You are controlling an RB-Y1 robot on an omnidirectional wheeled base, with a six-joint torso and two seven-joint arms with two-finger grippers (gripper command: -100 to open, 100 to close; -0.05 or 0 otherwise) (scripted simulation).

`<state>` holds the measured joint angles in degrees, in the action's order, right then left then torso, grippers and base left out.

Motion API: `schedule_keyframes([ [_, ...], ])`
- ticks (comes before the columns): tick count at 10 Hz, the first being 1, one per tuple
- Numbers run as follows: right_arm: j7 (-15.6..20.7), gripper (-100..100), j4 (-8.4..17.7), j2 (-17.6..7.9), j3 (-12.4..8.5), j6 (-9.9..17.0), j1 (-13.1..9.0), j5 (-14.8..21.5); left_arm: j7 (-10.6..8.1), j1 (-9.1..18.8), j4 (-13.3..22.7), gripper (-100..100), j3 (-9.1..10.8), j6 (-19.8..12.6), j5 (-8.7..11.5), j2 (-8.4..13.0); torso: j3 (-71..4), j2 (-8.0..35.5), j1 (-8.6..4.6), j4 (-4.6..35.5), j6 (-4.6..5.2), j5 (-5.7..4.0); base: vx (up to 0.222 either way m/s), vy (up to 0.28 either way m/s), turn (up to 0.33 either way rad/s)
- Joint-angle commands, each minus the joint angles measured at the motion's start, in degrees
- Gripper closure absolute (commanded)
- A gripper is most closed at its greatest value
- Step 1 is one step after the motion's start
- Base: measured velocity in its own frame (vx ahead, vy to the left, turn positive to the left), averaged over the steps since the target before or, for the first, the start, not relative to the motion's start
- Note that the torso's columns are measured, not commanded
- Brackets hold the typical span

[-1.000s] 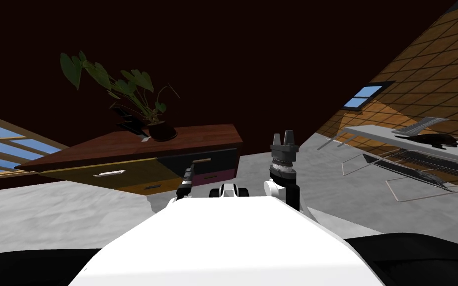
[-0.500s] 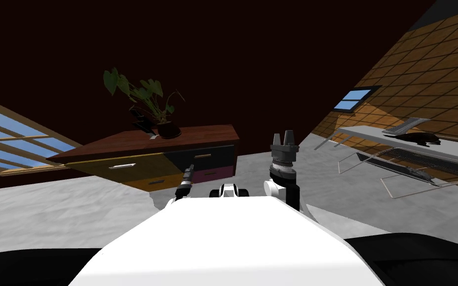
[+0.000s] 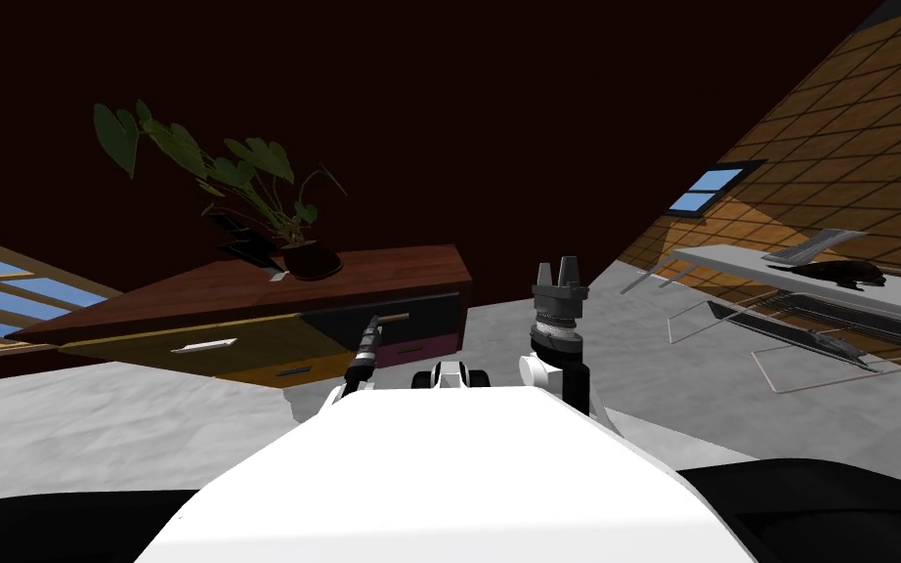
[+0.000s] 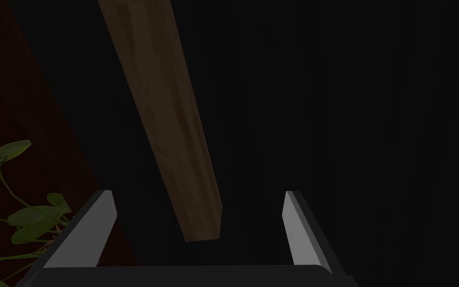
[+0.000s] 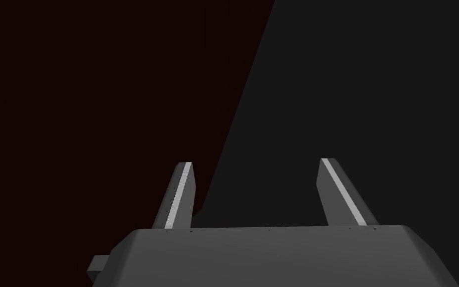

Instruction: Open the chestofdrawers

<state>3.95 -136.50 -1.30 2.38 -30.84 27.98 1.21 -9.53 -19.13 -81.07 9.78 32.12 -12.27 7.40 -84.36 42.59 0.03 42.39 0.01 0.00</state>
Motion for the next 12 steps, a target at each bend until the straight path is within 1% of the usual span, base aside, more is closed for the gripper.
schedule_keyframes([
  [1, 0.0, 0, 0.0, 0.0, 0.0, 0.0, -0.01, 0.0, -0.08, 0.06, -0.1, 100, 0.02, -0.26, 0.01, 0.04, -0.04, -0.03, 0.0, -0.03, -0.02, 0.01, 0.009, 0.0, 0.002],
  [2, 0.0, 0, 0.0, 0.0, 0.0, 0.0, -0.01, 0.0, -0.6, -0.94, -1.2, 100, -0.17, -0.37, -0.19, 0.25, -0.08, -0.1, -0.01, -0.05, -0.01, 0.0, -0.101, -0.041, 0.013],
  [5, 0.0, 0, 0.01, 0.01, 0.0, 0.01, -0.03, 0.0, -1.27, -2.19, -2.6, 100, -0.39, -0.53, -0.42, 0.52, -0.05, -0.05, 0.07, -0.05, -0.11, -0.01, -0.184, -0.031, 0.012],
  [6, 0.0, 0, 0.01, 0.01, 0.01, 0.01, -0.03, 0.0, -1.11, -1.78, -2.15, 100, -0.45, -0.47, -0.38, 0.4, -0.13, -0.18, -0.01, -0.06, -0.12, -0.04, -0.091, -0.033, 0.008],
  [7, 0.0, 0, 0.01, 0.0, 0.0, 0.01, -0.02, 0.0, -1.51, -3.03, -2.84, 100, -0.73, -0.41, -0.62, 0.52, -0.36, -0.55, 0.0, -0.06, -0.04, -0.1, -0.137, -0.026, 0.028],
  [10, 0.0, 0, 0.01, 0.01, 0.0, 0.01, -0.03, 0.0, -1.96, -4.33, -3.85, 100, -1.01, -0.24, -0.89, 0.72, -0.13, -0.19, 0.05, -0.12, -0.06, 0.02, -0.189, -0.039, 0.021],
  [11, 0.0, 0, 0.01, 0.01, 0.01, 0.01, -0.03, 0.0, -1.87, -4.02, -3.65, 100, -0.96, -0.14, -0.79, 0.65, -0.2, -0.31, -0.05, -0.14, -0.05, 0.01, -0.082, -0.036, 0.016],
  [12, 0.0, 0, 0.01, 0.0, 0.0, 0.01, -0.02, 0.0, -3.38, -5.54, -6.43, -100, -0.72, -2.06, -0.87, 1.57, -0.4, -0.63, -0.02, -0.13, 0.03, -0.06, -0.016, -0.024, -0.029],
])
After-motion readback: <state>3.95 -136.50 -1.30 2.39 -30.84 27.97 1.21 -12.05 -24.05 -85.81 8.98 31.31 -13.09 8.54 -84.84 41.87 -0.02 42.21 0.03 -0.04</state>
